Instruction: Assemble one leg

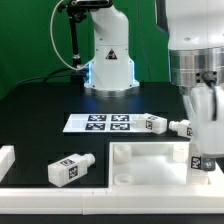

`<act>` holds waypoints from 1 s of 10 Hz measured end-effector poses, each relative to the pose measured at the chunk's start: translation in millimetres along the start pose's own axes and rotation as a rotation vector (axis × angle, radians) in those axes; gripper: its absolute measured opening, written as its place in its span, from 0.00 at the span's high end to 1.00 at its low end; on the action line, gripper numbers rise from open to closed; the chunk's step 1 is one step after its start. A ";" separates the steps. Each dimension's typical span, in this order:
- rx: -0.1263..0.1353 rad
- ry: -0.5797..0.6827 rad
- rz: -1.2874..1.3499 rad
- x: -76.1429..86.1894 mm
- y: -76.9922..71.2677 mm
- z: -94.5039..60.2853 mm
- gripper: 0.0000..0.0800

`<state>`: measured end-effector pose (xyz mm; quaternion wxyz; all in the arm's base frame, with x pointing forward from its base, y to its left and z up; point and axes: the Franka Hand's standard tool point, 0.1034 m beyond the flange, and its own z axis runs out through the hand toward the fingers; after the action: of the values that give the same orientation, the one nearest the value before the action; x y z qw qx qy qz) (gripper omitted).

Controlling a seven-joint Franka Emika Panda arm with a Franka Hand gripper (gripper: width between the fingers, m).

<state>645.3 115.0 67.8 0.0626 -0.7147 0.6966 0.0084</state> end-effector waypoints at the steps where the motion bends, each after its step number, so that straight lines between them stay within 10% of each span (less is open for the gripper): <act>1: 0.003 -0.002 -0.235 3.9 -0.2 -3.4 0.27; 7: -0.022 0.029 -0.869 3.7 2.0 -2.1 0.19; 10: -0.020 0.027 -0.805 4.0 2.0 -1.8 0.50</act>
Offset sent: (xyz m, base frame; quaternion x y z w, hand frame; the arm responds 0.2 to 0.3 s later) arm 0.0000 0.0000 0.0000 0.0000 0.0000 -0.1938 0.9810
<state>643.3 110.9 69.0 0.0449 -0.9310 0.3616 -0.0193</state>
